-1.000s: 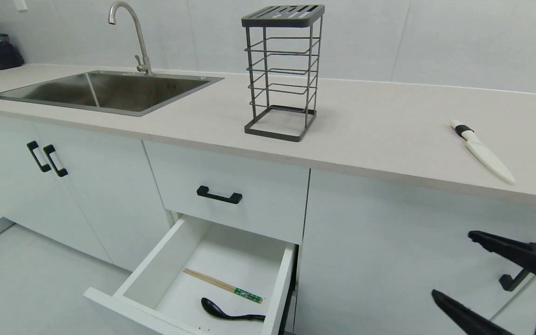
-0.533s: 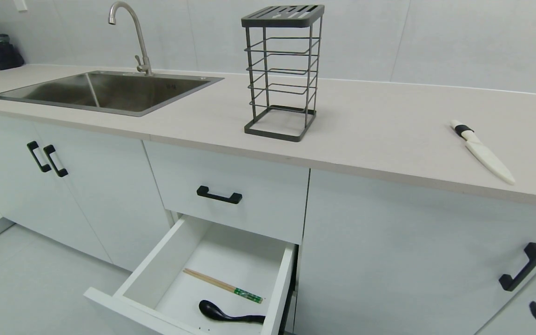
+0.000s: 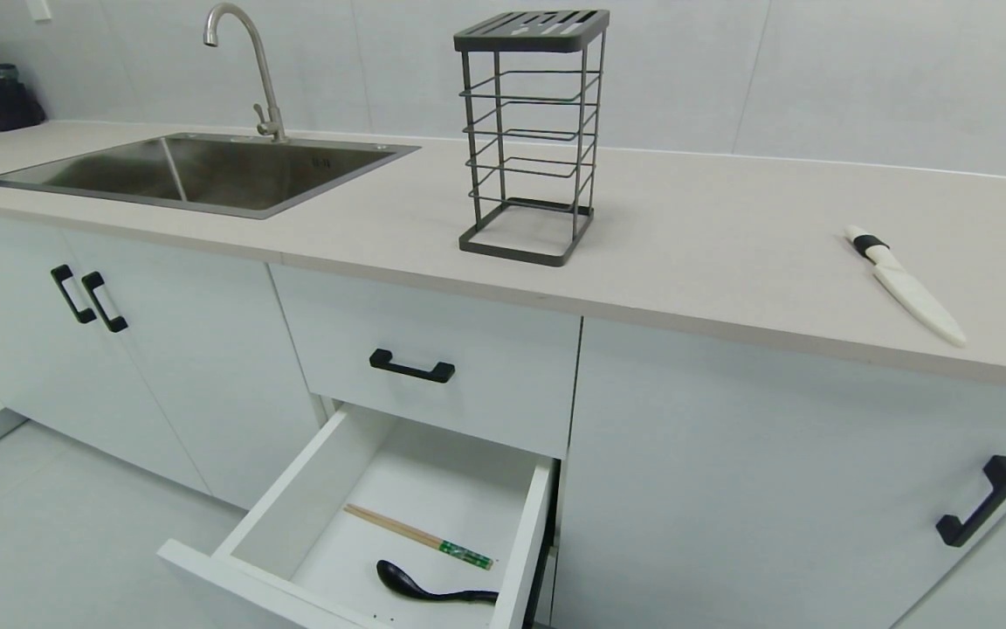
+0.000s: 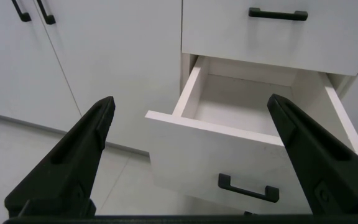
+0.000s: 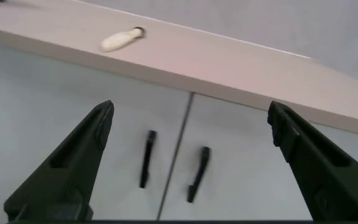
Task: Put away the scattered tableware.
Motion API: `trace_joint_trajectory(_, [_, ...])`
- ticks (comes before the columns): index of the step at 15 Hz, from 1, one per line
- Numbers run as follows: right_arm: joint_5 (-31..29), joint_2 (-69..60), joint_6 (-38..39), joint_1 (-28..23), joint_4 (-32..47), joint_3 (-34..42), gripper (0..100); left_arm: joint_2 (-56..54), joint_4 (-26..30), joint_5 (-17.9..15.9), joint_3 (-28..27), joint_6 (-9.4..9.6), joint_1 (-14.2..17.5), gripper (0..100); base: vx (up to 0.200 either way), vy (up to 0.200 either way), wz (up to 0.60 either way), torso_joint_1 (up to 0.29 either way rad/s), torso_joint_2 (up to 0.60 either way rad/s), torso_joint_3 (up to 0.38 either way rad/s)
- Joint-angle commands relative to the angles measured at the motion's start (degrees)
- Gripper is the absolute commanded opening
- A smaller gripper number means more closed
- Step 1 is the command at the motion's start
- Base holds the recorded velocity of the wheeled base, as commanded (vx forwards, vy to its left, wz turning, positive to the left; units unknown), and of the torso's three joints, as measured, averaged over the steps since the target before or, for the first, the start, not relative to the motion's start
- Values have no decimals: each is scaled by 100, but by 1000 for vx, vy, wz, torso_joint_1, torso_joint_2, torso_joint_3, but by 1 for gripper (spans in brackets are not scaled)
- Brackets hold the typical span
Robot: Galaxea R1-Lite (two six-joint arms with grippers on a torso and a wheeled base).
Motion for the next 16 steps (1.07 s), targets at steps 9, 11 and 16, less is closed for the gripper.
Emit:
trace_joint_trajectory(9, [998, -1137, 2156, -726, 574, 1281, 100, 7, -18, -105, 0, 152, 9, 100, 0, 0, 0, 0, 0, 0])
trace_joint_trajectory(11, [1429, -1137, 2148, -726, 891, 1281, 100, 86, -1248, -263, -615, 99, 35, 100, 0, 0, 0, 0, 0, 0])
trace_joint_trajectory(16, [1578, -1137, 1972, -726, 891, 1281, 100, 895, -114, -1863, -1134, -130, -26, 100, 0, 0, 0, 0, 0, 0])
